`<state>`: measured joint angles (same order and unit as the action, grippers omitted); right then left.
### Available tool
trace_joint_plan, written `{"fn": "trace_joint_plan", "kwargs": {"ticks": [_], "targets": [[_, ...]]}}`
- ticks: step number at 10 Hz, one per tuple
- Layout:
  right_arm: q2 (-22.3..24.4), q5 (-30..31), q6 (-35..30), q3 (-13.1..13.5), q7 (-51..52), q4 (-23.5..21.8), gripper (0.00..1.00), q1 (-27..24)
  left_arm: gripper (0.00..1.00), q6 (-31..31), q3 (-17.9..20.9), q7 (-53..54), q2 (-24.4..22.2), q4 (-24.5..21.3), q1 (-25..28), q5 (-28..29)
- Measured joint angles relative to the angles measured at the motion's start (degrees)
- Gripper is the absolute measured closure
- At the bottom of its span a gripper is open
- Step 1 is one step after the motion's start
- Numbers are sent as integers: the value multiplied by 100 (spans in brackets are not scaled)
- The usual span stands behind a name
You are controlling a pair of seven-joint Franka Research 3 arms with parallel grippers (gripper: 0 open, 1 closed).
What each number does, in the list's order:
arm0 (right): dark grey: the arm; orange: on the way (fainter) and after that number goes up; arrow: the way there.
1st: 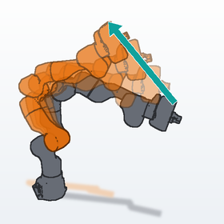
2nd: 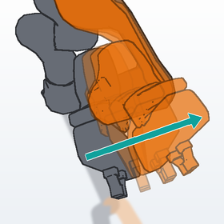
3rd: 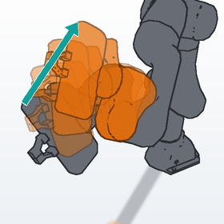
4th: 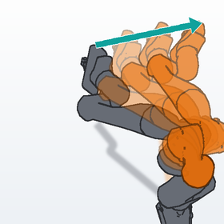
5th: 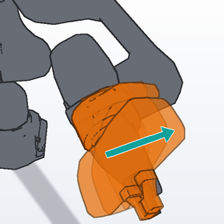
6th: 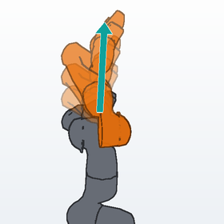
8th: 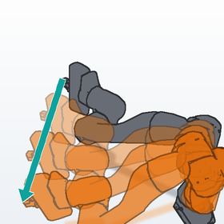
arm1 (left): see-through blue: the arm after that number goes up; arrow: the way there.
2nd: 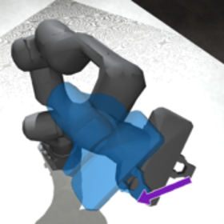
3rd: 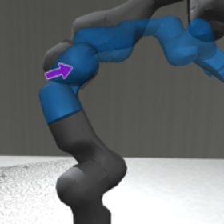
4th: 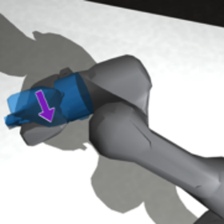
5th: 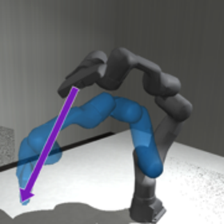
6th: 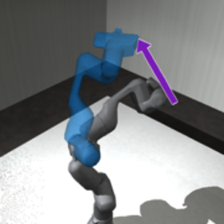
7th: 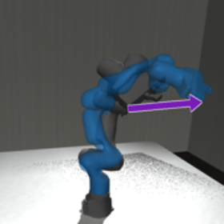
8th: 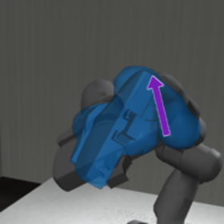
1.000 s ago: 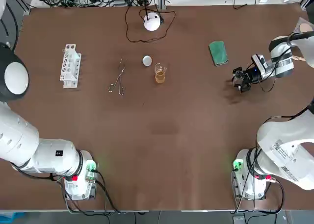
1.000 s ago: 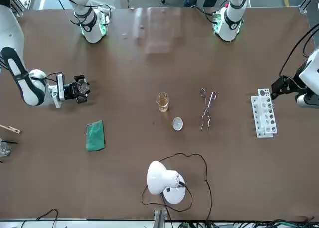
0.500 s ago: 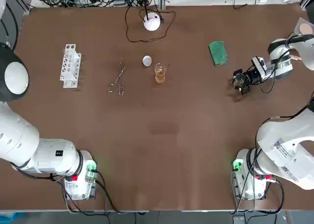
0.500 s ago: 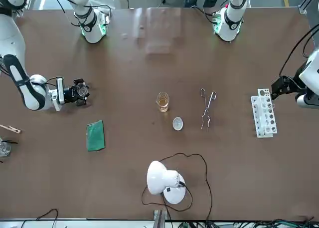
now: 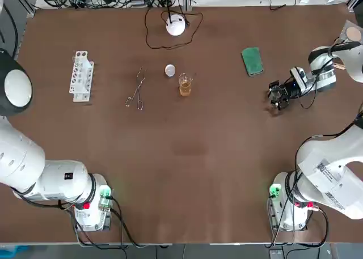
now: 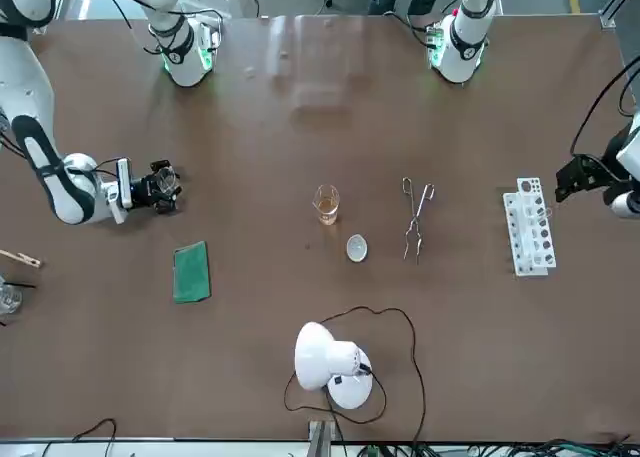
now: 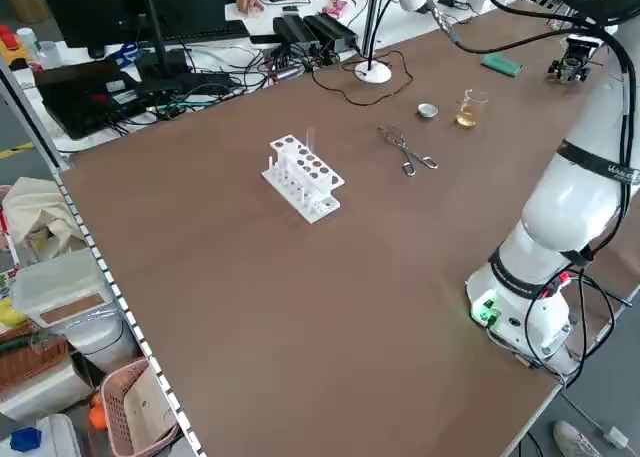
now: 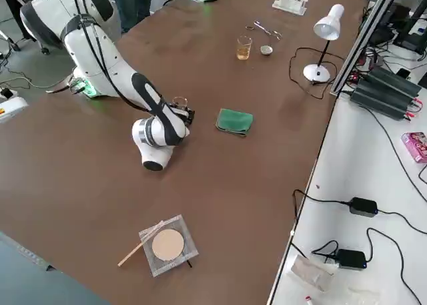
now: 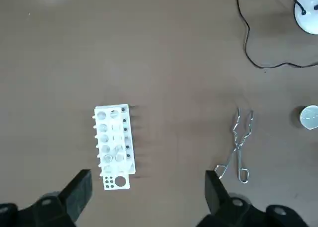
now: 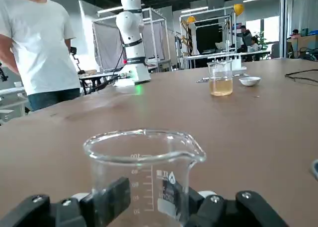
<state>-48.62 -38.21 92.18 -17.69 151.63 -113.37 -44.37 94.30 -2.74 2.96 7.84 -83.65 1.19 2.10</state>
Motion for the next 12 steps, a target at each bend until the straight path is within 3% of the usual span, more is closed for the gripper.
{"fn": "trace_joint_plan", "kwargs": {"ticks": [5,12], "targets": [[-227,10,10,0,4,333,59,32,0,0,-11,0,0,1,-22,0],[-299,12,4,0,20,363,51,109,0,32,-2,0,9,0,-8,0]]}}
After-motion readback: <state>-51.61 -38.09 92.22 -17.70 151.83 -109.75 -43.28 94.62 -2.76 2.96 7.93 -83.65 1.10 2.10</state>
